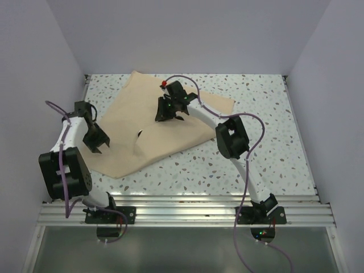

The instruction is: Prepare the surgical pack

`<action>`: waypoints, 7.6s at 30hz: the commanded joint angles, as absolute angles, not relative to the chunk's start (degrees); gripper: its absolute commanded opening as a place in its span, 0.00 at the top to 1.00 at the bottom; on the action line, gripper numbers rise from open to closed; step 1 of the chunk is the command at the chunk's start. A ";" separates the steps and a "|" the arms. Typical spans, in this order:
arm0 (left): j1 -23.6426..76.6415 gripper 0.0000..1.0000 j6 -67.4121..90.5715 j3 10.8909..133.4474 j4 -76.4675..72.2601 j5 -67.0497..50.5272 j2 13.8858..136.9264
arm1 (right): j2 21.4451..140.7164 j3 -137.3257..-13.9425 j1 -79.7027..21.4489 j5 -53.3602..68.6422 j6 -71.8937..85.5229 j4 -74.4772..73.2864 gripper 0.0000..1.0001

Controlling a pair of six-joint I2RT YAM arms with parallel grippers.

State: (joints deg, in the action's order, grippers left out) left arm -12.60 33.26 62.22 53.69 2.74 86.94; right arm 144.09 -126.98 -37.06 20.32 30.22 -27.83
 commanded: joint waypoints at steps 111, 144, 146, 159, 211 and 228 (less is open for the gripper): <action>2.46 1.00 43.59 90.78 46.05 -9.58 90.87 | 147.48 -130.87 -36.65 21.53 31.90 -30.59 0.75; 14.06 1.00 46.41 109.16 46.41 -10.11 107.75 | 148.80 -131.75 -36.47 21.97 32.08 -30.67 0.75; 14.59 1.00 46.49 109.07 46.41 -10.02 107.84 | 148.89 -131.84 -36.39 21.97 31.90 -30.76 0.75; 15.03 1.00 45.79 109.77 46.49 -9.49 110.12 | 147.57 -131.48 -35.16 23.20 33.83 -30.41 0.75; 17.67 0.78 34.20 89.83 36.91 -11.87 106.88 | 114.53 -106.02 -19.77 11.88 24.34 -55.36 0.70; 17.23 0.77 28.92 103.27 40.78 -10.11 119.79 | 113.64 -94.31 -20.65 12.22 26.10 -49.05 1.00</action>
State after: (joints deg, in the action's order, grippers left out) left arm 17.69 30.55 100.57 40.10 -10.68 118.19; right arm 113.71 -94.61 -20.21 10.44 26.76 -51.81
